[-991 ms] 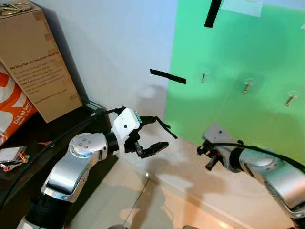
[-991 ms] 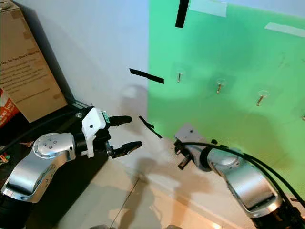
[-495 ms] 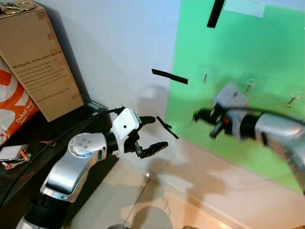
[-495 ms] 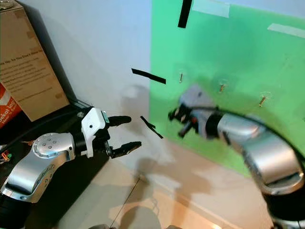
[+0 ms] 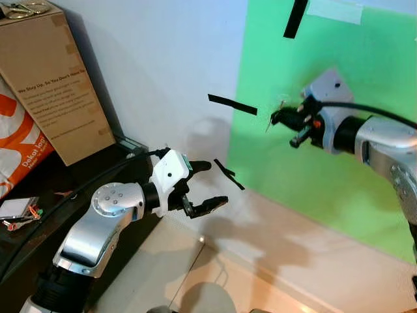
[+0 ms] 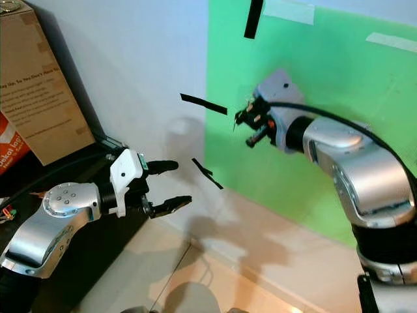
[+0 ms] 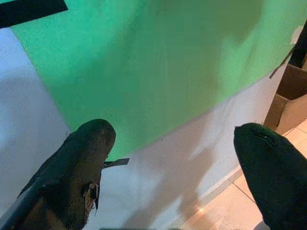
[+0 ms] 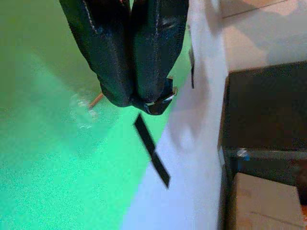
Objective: Hang keys on a hook
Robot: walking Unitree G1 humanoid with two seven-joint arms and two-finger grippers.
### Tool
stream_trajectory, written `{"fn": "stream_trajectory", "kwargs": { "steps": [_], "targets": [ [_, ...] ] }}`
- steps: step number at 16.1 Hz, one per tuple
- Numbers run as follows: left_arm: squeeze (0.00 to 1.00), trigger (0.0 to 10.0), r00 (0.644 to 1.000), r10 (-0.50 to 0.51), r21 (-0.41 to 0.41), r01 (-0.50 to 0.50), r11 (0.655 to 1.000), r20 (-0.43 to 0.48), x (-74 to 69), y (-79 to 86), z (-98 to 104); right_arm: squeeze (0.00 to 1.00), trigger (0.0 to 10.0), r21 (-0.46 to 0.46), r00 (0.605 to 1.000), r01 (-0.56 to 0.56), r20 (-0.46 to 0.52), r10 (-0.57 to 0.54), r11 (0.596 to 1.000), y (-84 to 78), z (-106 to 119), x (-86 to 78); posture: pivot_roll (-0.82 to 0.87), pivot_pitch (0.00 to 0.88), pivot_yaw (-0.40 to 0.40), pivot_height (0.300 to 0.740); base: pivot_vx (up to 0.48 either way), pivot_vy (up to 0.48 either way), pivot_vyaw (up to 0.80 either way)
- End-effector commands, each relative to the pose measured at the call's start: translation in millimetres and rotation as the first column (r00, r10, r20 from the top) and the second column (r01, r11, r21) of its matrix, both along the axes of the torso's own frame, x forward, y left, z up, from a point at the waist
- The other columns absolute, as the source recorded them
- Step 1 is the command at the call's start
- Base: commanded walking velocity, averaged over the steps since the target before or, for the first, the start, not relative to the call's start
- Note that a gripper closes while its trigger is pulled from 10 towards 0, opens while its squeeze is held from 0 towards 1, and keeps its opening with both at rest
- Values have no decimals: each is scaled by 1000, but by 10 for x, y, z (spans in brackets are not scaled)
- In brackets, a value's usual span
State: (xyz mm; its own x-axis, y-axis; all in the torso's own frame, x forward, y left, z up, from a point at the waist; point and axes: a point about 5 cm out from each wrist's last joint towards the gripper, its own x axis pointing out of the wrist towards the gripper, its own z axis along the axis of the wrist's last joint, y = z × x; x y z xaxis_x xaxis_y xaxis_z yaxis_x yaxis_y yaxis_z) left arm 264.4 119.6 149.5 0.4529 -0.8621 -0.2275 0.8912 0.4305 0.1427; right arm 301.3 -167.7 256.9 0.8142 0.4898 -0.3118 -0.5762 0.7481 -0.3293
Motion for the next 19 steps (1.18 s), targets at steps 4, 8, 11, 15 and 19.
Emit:
{"fn": "stream_trajectory", "kwargs": {
  "steps": [4, 8, 11, 15, 19],
  "targets": [
    [0, 10000, 1000, -10, 4, 10, 1000, 1, -41, 7, -6, 0, 10000, -8, 998, 39, 41, -38, 999, 3, 41, 130, -60, 0, -23, 740, 0, 0, 0],
    [0, 10000, 1000, -15, 6, 15, 1000, 2, -47, -6, -1, 0, 10000, 7, 997, 58, 44, -59, 998, -4, 21, 183, -61, 0, -21, 740, 0, 0, 0],
    [0, 10000, 1000, -16, 7, 16, 1000, 2, -49, -6, 2, 0, 10000, -10, 996, 77, 45, -77, 997, -28, 4, 210, -60, 0, -19, 740, 0, 0, 0],
    [0, 10000, 1000, -19, 6, 19, 1000, 1, -40, -14, 6, 0, 10000, -12, 999, 42, 29, -41, 999, -72, 39, 126, -66, 0, -15, 740, 0, 0, 0],
    [0, 10000, 1000, -20, 6, 20, 1000, 0, -35, -10, 6, 0, 10000, -20, 999, 45, 3, -45, 999, -117, 4, 80, -67, 0, -14, 740, 0, 0, 0]
  ]
}}
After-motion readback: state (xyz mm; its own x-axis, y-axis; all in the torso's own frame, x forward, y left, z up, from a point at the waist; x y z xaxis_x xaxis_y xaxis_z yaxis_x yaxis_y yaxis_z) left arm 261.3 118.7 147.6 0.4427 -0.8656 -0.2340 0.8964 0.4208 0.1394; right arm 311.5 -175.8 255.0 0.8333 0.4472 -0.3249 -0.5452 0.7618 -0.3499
